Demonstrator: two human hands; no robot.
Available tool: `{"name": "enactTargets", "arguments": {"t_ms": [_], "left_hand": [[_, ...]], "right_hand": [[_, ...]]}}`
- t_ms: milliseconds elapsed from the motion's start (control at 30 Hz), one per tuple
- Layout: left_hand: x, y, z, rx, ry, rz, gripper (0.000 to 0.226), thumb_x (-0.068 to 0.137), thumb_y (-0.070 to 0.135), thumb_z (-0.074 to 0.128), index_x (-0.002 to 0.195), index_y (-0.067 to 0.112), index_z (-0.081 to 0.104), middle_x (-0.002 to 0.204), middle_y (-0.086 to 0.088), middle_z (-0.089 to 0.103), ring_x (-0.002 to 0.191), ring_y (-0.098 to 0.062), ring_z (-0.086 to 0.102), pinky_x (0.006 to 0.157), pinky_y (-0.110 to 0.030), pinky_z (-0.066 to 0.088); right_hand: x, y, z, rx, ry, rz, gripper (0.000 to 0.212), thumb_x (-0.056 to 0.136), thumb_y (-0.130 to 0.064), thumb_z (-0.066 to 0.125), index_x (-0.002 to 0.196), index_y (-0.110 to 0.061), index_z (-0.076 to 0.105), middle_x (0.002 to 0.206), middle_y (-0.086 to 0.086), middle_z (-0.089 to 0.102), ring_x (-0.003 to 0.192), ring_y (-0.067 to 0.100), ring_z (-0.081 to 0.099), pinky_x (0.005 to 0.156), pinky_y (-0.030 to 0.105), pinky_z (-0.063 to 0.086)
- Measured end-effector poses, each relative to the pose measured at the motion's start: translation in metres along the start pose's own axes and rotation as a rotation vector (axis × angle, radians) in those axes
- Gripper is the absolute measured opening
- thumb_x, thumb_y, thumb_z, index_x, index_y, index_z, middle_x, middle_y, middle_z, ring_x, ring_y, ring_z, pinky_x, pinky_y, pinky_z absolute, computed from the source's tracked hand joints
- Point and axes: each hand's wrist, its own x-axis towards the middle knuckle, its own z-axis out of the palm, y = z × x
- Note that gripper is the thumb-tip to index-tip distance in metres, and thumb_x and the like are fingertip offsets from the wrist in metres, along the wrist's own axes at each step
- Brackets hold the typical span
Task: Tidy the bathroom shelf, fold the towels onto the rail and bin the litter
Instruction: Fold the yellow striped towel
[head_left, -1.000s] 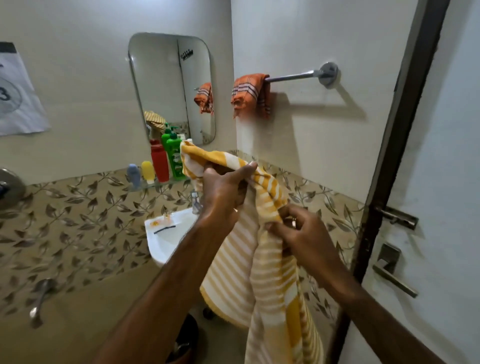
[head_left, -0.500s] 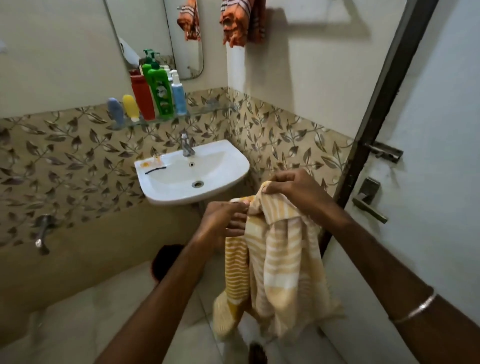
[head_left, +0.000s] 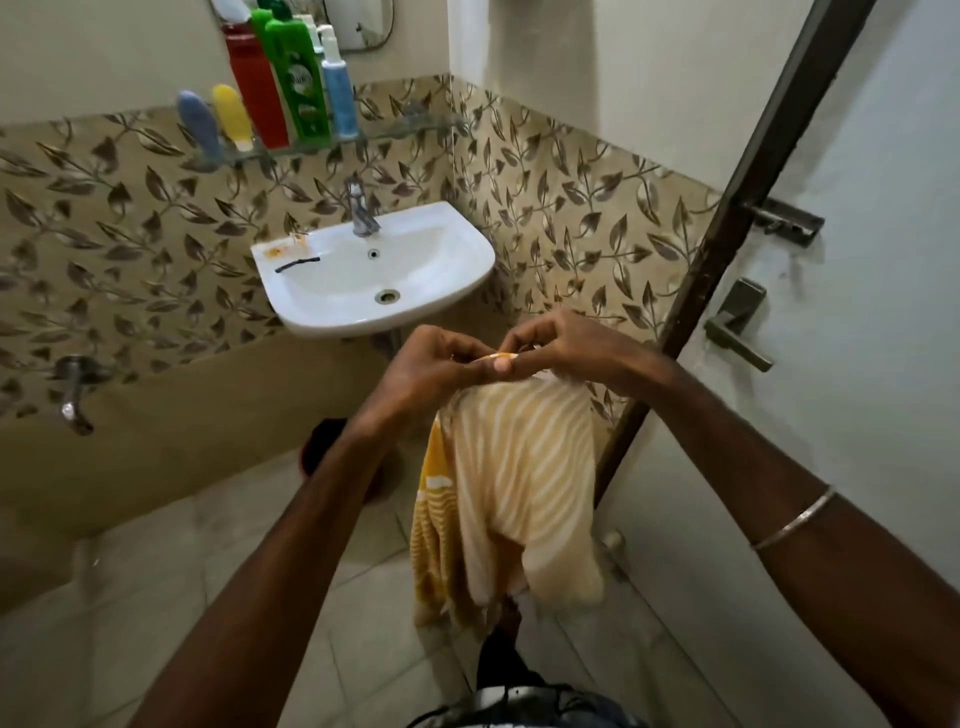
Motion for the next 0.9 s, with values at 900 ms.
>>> {"name": "enactTargets", "arguments": {"t_ms": [900], "left_hand": [[-0.041, -0.025, -0.054, 0.085, -0.054, -0.036, 0.005, 0.081, 0.015, 0.078, 0.084, 0.012, 0.081, 0.081, -0.007, 0.078, 0.075, -0.011, 0.071, 0.068, -0.021, 0.056]], "right_hand": [[0.019, 0.069, 0.029, -0.178, -0.434, 0.148, 0.006, 0.088, -0.034, 0.074, 0.091, -0.029, 0.072, 0.092, -0.017, 0.074, 0.085, 0.001, 0.069, 0.066, 0.017, 0.054]]}}
